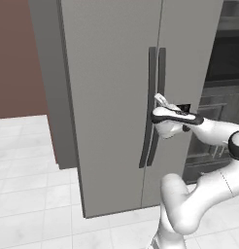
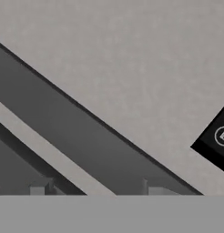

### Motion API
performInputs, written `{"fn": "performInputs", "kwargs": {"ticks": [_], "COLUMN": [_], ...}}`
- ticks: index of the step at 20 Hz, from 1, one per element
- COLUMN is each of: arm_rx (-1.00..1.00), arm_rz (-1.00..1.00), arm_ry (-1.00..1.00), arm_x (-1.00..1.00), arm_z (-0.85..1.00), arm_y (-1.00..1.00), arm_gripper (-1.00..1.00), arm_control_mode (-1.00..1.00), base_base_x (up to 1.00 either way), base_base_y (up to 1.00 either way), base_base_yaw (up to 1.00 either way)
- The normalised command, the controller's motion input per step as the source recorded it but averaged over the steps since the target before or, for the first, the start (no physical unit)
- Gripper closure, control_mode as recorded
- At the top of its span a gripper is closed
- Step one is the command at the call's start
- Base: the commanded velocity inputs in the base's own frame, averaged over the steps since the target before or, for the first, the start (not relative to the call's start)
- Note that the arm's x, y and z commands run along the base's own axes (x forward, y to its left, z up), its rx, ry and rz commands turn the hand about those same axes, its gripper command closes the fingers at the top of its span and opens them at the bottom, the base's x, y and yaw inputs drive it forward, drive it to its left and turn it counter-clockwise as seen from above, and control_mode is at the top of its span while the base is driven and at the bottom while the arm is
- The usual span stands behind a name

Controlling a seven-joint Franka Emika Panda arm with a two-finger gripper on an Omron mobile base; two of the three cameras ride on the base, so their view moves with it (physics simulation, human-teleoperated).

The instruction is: Pick up the frozen chicken drumstick from the freezer, place it on any shelf in the fridge, and close the fridge and freezer doors when done.

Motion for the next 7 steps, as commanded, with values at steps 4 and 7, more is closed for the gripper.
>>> {"fn": "performInputs", "kwargs": {"ticks": [4,7], "arm_rx": [0.0,0.01], "arm_rz": [-0.05,0.0], "arm_ry": [0.04,0.18], "arm_x": [0.77,0.69], "arm_z": [0.06,0.0], "arm_y": [0.0,0.0], "arm_gripper": [-1.0,-1.0], "arm_control_mode": [-1.0,-1.0], "base_base_x": [0.0,0.0], "base_base_y": [0.0,0.0], "base_base_yaw": [0.0,0.0]}}
